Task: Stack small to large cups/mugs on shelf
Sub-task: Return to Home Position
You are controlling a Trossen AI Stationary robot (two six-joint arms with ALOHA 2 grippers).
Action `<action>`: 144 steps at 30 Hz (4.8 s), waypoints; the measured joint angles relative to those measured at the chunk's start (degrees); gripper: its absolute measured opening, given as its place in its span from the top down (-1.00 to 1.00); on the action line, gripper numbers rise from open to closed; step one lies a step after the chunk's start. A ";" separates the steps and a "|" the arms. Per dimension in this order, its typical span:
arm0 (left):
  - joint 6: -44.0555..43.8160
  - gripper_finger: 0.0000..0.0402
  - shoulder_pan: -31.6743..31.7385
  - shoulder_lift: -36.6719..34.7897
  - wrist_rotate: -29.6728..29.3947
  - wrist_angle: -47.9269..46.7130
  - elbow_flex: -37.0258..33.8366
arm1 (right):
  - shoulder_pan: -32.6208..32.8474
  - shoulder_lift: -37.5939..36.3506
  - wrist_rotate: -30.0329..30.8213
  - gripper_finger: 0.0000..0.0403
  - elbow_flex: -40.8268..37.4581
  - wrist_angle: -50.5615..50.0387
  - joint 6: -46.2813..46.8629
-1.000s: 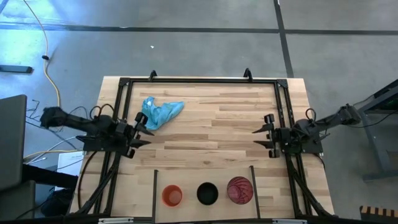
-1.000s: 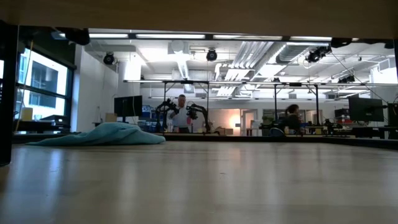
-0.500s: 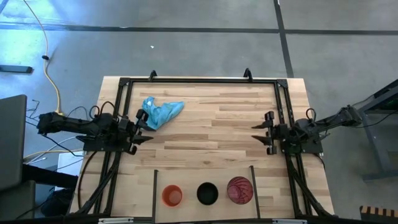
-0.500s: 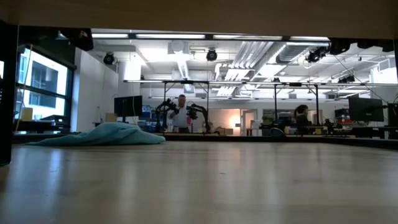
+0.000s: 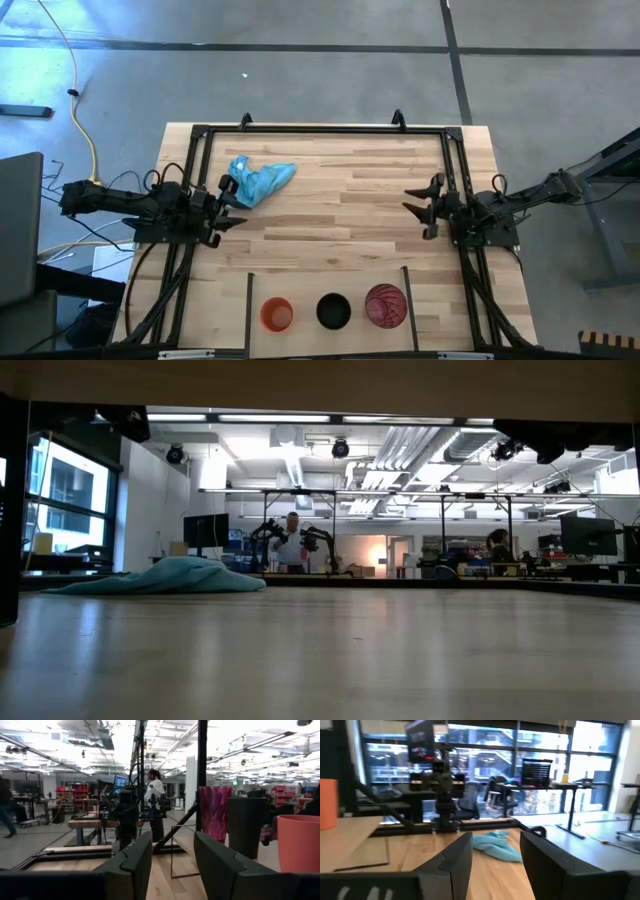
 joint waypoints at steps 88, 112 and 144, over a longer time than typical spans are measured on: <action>8.97 0.33 0.00 -12.25 -0.01 1.74 0.07 | -19.85 -9.32 -33.10 0.22 11.15 -20.10 3.76; 10.70 0.33 0.00 -16.74 2.64 -4.81 0.09 | -19.85 -12.50 -31.92 0.22 11.12 -23.77 2.65; 10.32 0.33 0.00 -16.74 2.35 -5.95 0.04 | -19.85 -12.35 -29.89 0.22 4.29 -13.28 13.11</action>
